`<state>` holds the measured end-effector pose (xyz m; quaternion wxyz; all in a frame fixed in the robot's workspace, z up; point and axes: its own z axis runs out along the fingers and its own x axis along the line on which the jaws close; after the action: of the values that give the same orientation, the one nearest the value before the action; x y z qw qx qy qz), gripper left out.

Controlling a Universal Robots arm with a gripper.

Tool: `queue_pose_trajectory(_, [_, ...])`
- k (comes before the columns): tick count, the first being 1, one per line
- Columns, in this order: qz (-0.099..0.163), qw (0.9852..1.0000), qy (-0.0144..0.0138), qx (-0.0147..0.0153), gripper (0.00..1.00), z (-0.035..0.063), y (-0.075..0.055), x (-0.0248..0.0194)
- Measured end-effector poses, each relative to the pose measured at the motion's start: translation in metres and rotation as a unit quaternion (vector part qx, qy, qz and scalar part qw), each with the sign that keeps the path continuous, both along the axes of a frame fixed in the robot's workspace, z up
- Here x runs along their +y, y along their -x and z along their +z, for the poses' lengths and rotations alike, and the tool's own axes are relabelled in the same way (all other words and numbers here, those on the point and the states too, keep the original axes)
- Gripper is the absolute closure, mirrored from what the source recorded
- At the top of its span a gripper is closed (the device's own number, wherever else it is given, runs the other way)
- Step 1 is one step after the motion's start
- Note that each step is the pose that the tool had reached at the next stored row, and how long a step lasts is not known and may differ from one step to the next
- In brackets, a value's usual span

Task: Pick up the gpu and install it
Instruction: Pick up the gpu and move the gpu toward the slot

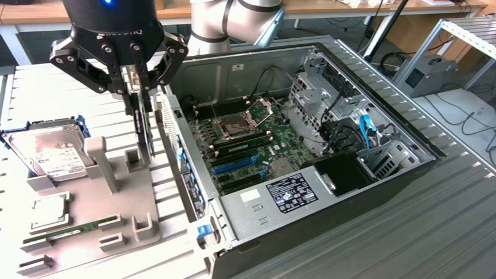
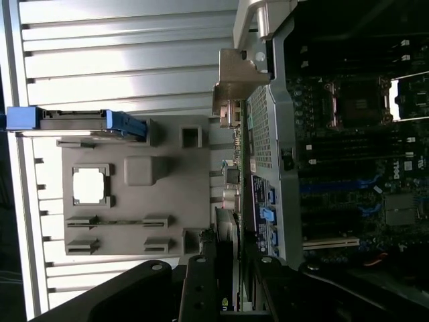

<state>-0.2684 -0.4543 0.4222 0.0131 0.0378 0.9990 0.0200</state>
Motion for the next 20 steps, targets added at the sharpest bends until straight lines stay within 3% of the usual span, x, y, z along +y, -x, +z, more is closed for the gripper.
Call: queue_pose_trajectory(20, [0.0,1.0,0.0,0.0,0.74,0.0,-0.014,0.0])
